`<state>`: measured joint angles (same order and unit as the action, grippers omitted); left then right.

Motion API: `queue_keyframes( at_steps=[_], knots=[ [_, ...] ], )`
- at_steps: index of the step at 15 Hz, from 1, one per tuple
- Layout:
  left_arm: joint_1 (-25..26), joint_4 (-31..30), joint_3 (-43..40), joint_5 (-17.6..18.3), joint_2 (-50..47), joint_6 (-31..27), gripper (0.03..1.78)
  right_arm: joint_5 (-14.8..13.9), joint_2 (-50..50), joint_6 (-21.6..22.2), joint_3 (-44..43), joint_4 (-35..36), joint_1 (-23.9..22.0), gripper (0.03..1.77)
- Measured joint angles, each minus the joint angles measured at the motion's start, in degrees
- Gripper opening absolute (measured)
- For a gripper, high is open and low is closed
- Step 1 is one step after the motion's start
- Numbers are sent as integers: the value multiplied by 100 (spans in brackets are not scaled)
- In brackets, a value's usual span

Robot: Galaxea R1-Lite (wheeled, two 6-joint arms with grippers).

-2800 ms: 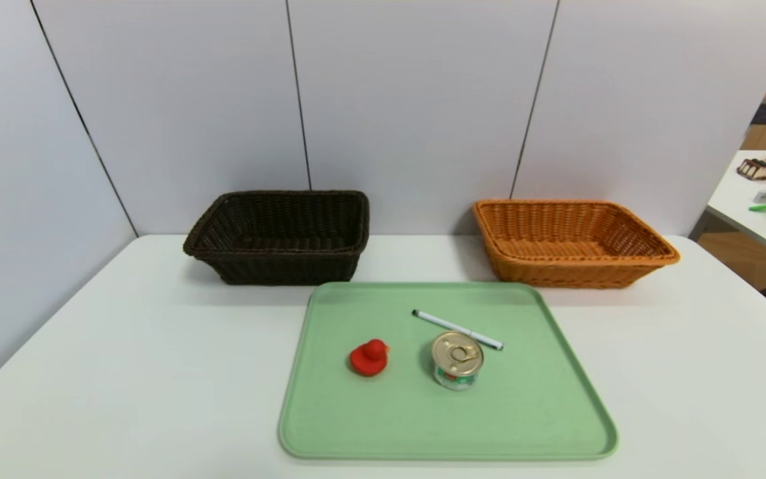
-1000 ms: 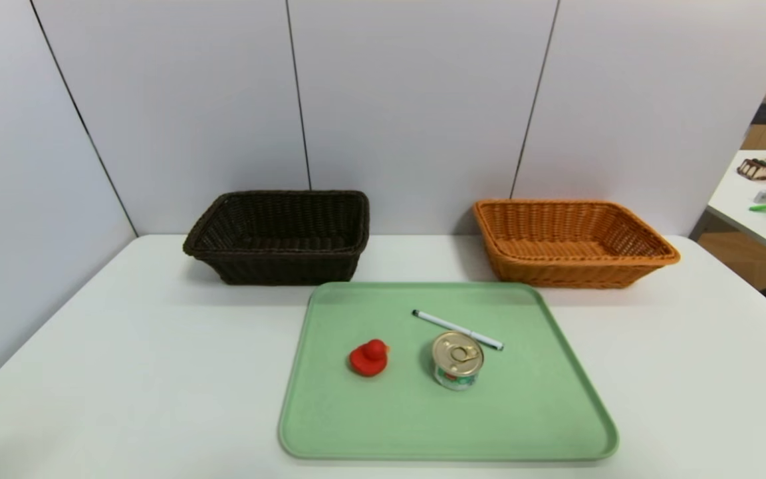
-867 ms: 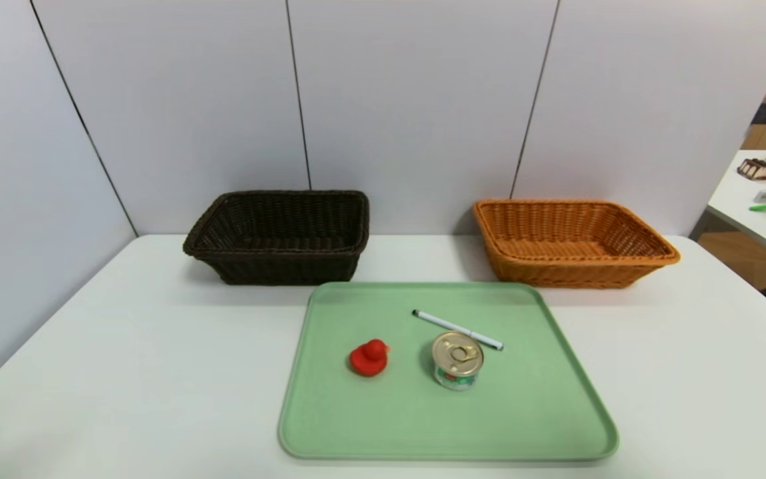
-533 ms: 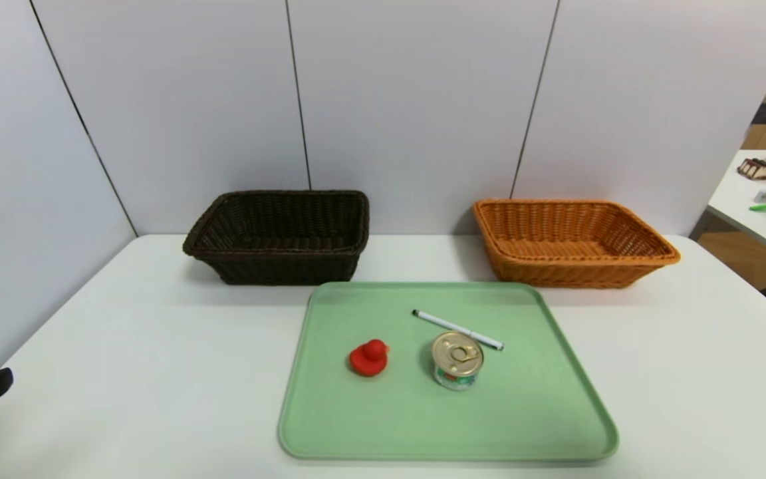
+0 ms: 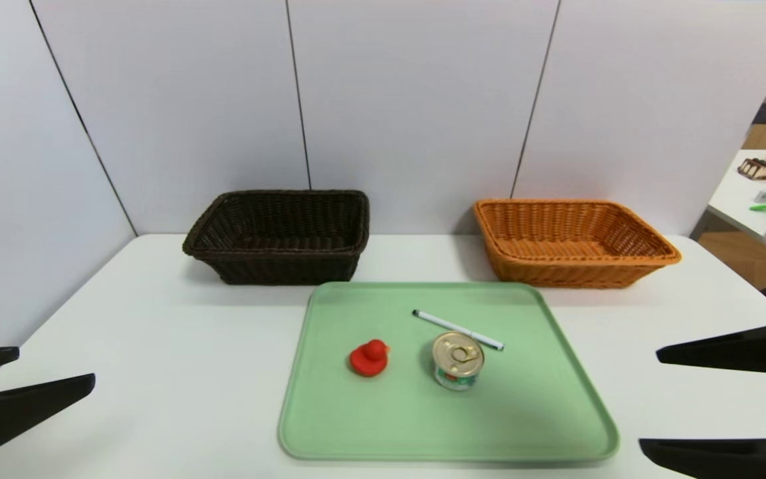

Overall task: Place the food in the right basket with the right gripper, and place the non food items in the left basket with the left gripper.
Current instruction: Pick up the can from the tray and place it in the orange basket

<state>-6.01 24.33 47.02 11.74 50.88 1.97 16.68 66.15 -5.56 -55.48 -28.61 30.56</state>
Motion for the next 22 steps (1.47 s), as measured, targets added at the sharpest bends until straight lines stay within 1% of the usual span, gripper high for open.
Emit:
queue_keyframes(
  at_steps=[1,3,6,8,10,13,16,19,21,22],
  knots=[
    [-33,-135,0,-113,160,9,169,-117,227,50,20,232,63,171],
    [-85,-355,-5,-210,474,26,169,-332,660,113,50,695,138,171],
    [-258,-667,2,-251,1002,87,169,-535,1291,140,63,1252,168,171],
    [-418,-931,13,-414,1378,108,169,-666,1641,145,49,1458,174,171],
    [-694,-1100,27,-605,1747,232,169,-770,1987,143,-28,1538,179,171],
    [-942,-1215,39,-656,2130,356,169,-968,2473,145,-240,1591,282,171],
    [-997,-1292,46,-667,2315,361,169,-1092,2970,143,-391,1862,527,171],
    [-1000,-1284,46,-816,2376,347,169,-1247,3390,160,-581,1881,753,171],
    [-1000,-1276,46,-891,2384,343,169,-1484,3613,184,-722,1864,890,171],
    [-1002,-1279,44,-898,2387,343,169,-1549,3691,188,-763,1844,935,171]
  ],
)
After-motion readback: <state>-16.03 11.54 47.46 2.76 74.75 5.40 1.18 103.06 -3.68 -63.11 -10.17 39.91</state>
